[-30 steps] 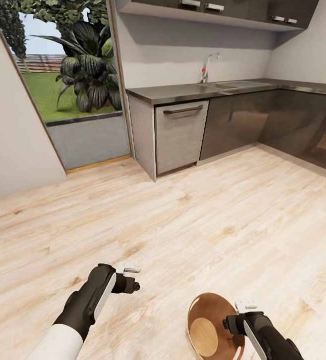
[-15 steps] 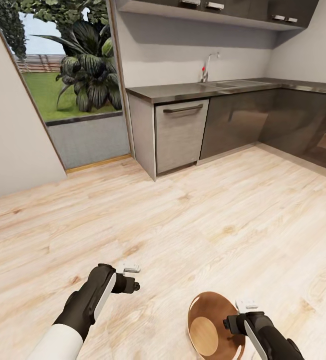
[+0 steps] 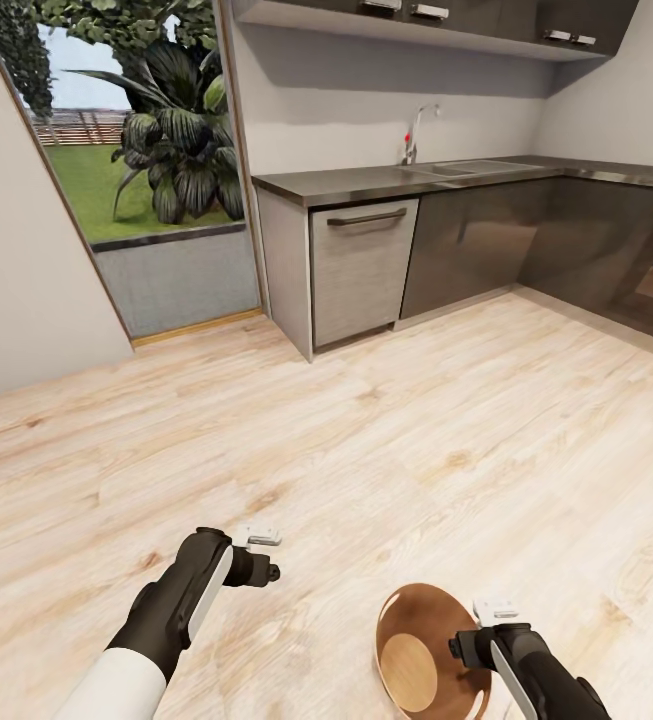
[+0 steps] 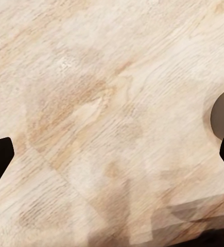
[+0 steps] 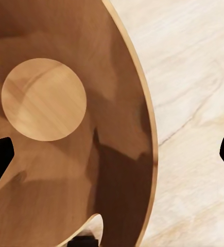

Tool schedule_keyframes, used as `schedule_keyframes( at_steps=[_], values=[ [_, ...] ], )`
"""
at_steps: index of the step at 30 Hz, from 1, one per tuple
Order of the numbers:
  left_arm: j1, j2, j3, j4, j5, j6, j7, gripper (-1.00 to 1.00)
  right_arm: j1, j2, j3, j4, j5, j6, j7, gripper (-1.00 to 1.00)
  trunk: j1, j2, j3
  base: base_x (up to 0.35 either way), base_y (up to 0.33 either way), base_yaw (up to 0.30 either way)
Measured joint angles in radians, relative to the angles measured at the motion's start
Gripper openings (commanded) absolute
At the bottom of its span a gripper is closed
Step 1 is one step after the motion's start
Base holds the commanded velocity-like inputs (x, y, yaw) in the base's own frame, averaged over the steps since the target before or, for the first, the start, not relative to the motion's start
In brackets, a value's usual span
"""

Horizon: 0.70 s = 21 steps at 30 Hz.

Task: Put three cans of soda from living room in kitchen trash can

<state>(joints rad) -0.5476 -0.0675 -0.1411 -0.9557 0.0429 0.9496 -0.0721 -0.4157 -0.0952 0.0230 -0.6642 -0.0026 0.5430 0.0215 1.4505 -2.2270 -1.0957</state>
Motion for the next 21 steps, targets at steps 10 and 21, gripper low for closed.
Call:
schedule_keyframes(
  at_steps=[10,21],
  values=[
    [0.000,0.000,0.000,0.000,0.000,0.000,-0.001,1.00,0.000,-0.001,0.000,0.000,0.001,0.000,0.000,1.00,0.000,0.000,0.000,0.000,0.000,0.000],
    [0.000,0.000,0.000,0.000,0.000,0.000,-0.001,1.00,0.000,-0.011,0.000,0.000,0.000,0.000,0.000,1.00,0.000,0.000,0.000,0.000,0.000,0.000]
  ],
)
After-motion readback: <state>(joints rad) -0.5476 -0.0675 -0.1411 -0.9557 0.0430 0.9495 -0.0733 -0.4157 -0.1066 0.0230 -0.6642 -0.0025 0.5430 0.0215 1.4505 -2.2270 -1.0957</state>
